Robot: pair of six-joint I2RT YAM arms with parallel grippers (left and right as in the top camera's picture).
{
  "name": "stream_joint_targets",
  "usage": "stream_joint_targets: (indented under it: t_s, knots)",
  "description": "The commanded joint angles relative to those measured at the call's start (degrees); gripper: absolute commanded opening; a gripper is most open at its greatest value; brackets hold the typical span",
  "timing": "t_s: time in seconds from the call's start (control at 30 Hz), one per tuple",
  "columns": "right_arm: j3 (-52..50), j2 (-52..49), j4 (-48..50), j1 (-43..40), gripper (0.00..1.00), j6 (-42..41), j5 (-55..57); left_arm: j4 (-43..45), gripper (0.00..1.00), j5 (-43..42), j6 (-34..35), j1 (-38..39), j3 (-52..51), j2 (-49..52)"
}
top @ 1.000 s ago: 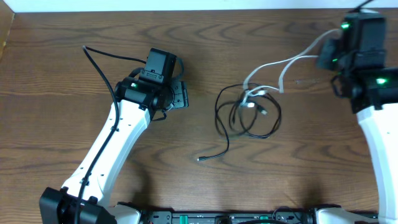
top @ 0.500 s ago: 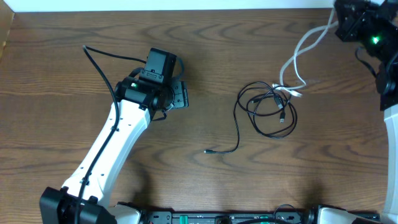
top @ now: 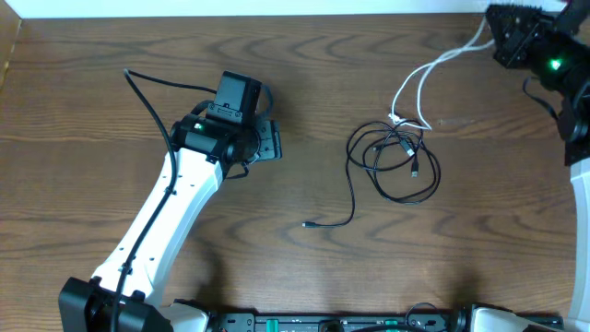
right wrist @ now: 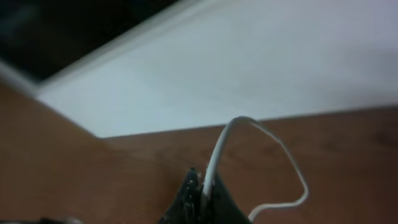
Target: Untangle cables
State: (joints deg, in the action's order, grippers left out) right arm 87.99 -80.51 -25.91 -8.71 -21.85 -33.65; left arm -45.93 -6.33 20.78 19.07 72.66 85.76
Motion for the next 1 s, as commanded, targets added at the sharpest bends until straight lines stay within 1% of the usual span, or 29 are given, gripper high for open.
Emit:
stream_joint_targets:
  t_s: [0.0, 0.03, 0.1, 0.2, 0.3, 0.4, 0.57, 0.67, 0.8, 0.97]
  knots:
    - [0.4, 0.7, -0.5, -0.2, 0.01, 2.8, 3.3, 3.3, 0.7, -10.4, 0.1, 0.2, -0.3, 0.0]
    - [0.4, 0.7, -0.2, -0.2, 0.01, 2.8, 1.9, 5.6, 0.7, -13.6, 0.0, 0.7, -0.3, 0.1]
    - [0.4, 0.7, -0.1, -0.2, 0.01, 2.8, 0.1, 8.9, 0.7, -16.5, 0.0, 1.7, -0.3, 0.5]
    - [0.4, 0.7, 0.0, 0.5, 0.01, 2.6, -1.4, 14.1, 0.83, -18.1, -0.2, 4.5, -0.3, 2.5]
    - [0.4, 0.8, 0.0, 1.3, 0.01, 2.6, -1.4, 19.8, 0.9, -19.0, -0.4, 7.8, -0.3, 6.1]
    - [0.4, 0.7, 0.0, 1.3, 0.01, 2.6, -1.4, 24.4, 0.91, -19.0, -0.5, 10.5, -0.3, 9.7]
    - [0.4, 0.7, -0.3, 1.3, 0.01, 2.6, -1.5, 32.3, 0.91, -19.0, -3.2, 15.6, -0.3, 17.1]
    - [0.4, 0.7, -0.4, 1.3, 0.01, 2.6, -1.5, 37.4, 0.91, -18.9, -3.2, 18.2, -0.3, 21.2]
    - [0.4, 0.7, -0.7, 1.3, 0.01, 2.6, -1.5, 42.2, 0.91, -18.4, -3.2, 20.1, -0.3, 25.2]
    - [0.4, 0.7, -1.1, 1.3, 0.01, 2.6, -1.5, 46.1, 0.91, -18.0, -3.2, 20.9, -0.3, 29.0]
